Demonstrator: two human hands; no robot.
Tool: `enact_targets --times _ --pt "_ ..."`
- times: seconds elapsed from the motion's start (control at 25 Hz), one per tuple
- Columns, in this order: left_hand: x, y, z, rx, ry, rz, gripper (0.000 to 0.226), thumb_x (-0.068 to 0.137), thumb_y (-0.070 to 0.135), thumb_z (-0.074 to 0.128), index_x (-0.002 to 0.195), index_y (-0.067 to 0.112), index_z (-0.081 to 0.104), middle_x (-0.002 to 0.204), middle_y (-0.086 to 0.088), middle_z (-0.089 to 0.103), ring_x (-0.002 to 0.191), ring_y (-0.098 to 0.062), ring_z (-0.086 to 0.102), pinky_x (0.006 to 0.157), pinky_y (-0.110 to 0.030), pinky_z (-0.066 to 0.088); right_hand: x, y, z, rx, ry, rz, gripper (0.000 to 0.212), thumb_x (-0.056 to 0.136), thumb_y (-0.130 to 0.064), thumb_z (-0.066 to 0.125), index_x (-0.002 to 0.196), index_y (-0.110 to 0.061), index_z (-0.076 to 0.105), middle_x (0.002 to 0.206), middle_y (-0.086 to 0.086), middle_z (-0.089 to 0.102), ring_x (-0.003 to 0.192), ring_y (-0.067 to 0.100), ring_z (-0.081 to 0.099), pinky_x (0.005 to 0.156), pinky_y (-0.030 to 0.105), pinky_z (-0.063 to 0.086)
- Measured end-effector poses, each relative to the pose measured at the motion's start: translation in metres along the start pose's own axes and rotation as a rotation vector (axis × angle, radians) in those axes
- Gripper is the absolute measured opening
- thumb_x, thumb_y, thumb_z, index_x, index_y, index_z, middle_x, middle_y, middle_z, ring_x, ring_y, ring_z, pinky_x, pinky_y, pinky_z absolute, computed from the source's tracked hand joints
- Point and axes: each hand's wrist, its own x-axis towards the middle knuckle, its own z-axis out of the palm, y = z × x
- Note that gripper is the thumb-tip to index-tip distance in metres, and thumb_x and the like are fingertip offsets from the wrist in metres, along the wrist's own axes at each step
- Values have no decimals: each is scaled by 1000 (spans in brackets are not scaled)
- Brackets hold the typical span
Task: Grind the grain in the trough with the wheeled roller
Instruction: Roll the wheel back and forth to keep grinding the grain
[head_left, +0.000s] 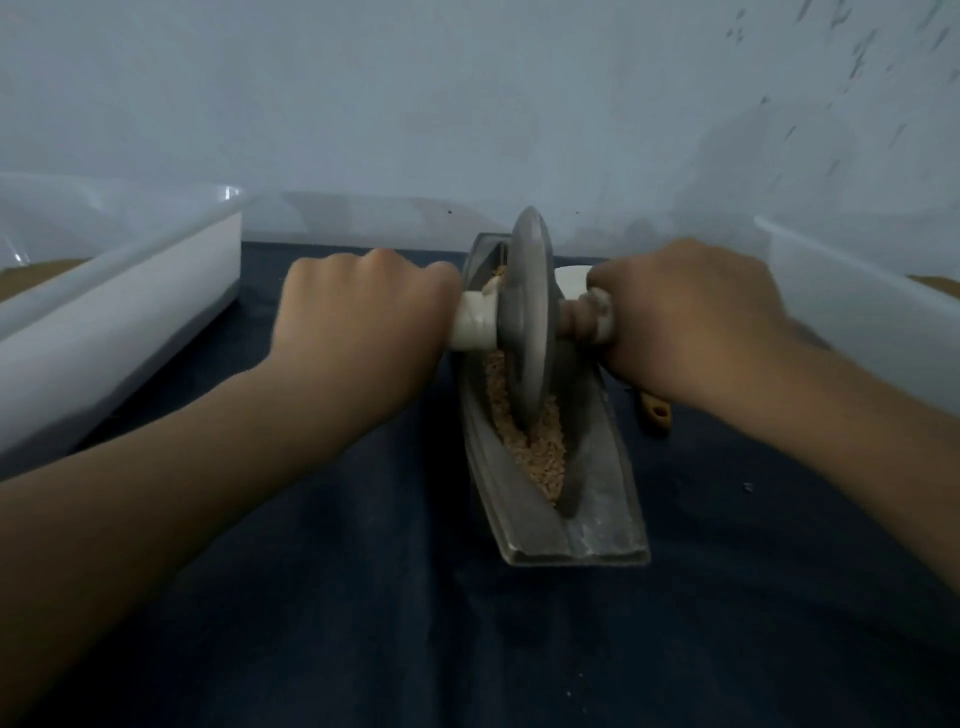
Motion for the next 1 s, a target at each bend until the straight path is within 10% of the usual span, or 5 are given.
enact_targets --times 0.16,0.52,0.8,1.0 --pt "48 5 26 -26 1 -63 4 86 12 57 87 16 57 65 -4 45 65 -33 59 52 -31 27 47 -4 30 72 6 117 13 88 -25 61 78 -26 51 68 0 44 57 21 41 50 27 27" --pt "-15 -4 -23 -18 83 86 41 60 14 72 69 18 32 50 2 21 45 -15 7 50 -19 8 -35 3 -17 53 87 -31 38 61 -33 68 58 -29 30 49 -10 31 41 10 26 47 16 16" --pt "40 3 20 -75 -35 -79 1 84 19 60 85 18 60 66 -5 47 65 -35 60 53 -32 31 42 -6 18 47 -52 81 16 87 -21 62 78 -26 51 76 4 54 63 25 47 53 29 31" --pt "25 1 15 -69 -19 -71 13 84 20 60 79 21 49 62 -4 44 54 -30 49 50 -30 26 29 -7 6 73 -36 25 25 84 -16 65 76 -27 44 67 -3 39 61 22 46 51 28 26"
